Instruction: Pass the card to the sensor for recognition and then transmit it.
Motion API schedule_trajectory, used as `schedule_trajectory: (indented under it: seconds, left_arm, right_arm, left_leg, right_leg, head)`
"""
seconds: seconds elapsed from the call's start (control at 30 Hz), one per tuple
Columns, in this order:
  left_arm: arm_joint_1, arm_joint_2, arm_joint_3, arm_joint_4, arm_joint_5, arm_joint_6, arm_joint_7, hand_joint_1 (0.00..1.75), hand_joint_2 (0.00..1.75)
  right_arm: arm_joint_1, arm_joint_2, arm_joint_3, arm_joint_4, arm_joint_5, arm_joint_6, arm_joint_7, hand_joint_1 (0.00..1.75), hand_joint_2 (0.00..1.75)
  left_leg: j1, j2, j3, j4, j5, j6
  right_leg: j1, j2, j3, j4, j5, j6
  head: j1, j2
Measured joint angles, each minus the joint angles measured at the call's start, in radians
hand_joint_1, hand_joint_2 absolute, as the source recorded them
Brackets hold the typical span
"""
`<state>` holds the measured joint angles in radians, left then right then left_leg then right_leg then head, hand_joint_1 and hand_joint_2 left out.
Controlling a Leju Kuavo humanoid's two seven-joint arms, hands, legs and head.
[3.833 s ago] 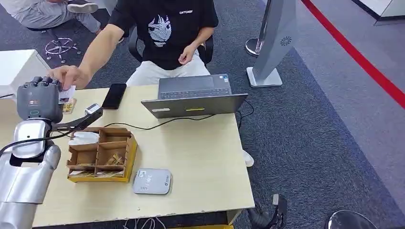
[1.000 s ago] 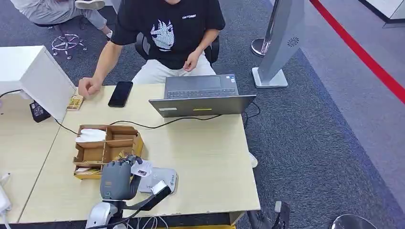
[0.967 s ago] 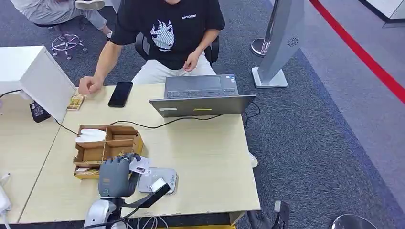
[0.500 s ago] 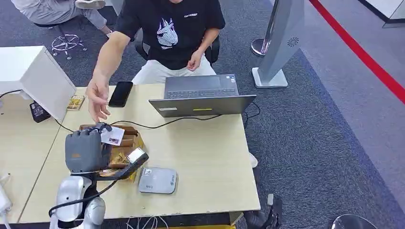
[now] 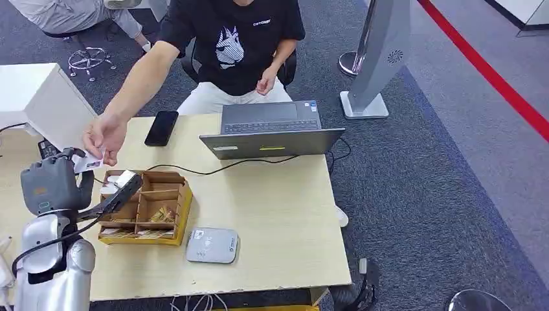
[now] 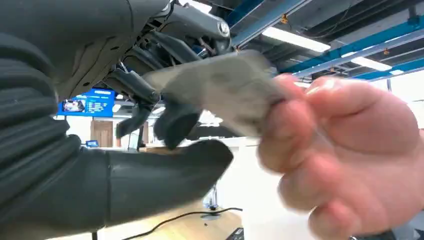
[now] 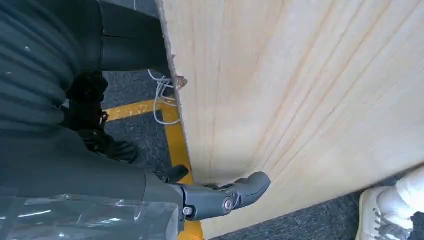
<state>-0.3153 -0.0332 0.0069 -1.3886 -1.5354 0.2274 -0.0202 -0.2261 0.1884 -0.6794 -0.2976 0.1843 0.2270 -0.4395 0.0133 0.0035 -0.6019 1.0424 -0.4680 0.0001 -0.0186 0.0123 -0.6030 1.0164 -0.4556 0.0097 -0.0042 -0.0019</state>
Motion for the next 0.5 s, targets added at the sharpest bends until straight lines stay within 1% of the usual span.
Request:
schedule_trajectory:
  seconds: [0.13, 0.23, 0.37, 0.47, 0.5]
  left_arm:
    - [0.012, 0.000, 0.010, 0.002, 0.001, 0.011, -0.015, 0.00, 1.75]
    - [0.037, -0.002, 0.010, -0.011, 0.005, 0.029, -0.039, 0.00, 1.75]
    - [0.095, -0.011, 0.006, -0.076, 0.006, 0.043, -0.076, 0.00, 1.75]
    - [0.125, -0.019, -0.002, -0.115, 0.006, 0.043, -0.079, 0.00, 1.75]
    - [0.132, -0.021, -0.005, -0.125, 0.007, 0.042, -0.087, 0.00, 1.75]
  right_arm:
    - [0.000, 0.000, 0.001, 0.000, -0.002, 0.000, -0.002, 0.00, 1.75]
    - [0.000, 0.000, 0.001, 0.000, -0.008, 0.001, -0.006, 0.00, 1.75]
    - [0.002, 0.000, 0.001, 0.000, -0.023, 0.002, -0.013, 0.00, 1.75]
    - [0.004, 0.000, 0.001, 0.000, -0.023, 0.002, -0.013, 0.00, 1.75]
    - [0.004, 0.000, 0.001, 0.000, -0.025, 0.002, -0.015, 0.00, 1.75]
  left_leg:
    - [0.000, 0.000, 0.000, 0.000, 0.000, 0.000]
    - [0.000, 0.000, 0.000, 0.000, 0.000, 0.000]
    - [0.000, 0.000, 0.000, 0.000, 0.000, 0.000]
    - [0.000, 0.000, 0.000, 0.000, 0.000, 0.000]
    - [0.000, 0.000, 0.000, 0.000, 0.000, 0.000]
  right_leg:
    - [0.000, 0.000, 0.000, 0.000, 0.000, 0.000]
    - [0.000, 0.000, 0.000, 0.000, 0.000, 0.000]
    - [0.000, 0.000, -0.001, 0.000, 0.000, 0.000]
    - [0.000, 0.000, -0.001, 0.000, 0.000, 0.000]
    - [0.000, 0.000, -0.001, 0.000, 0.000, 0.000]
  head:
    - [0.000, 0.000]
    - [0.000, 0.000]
    - [0.000, 0.000]
    - [0.000, 0.000]
    - [0.000, 0.000]
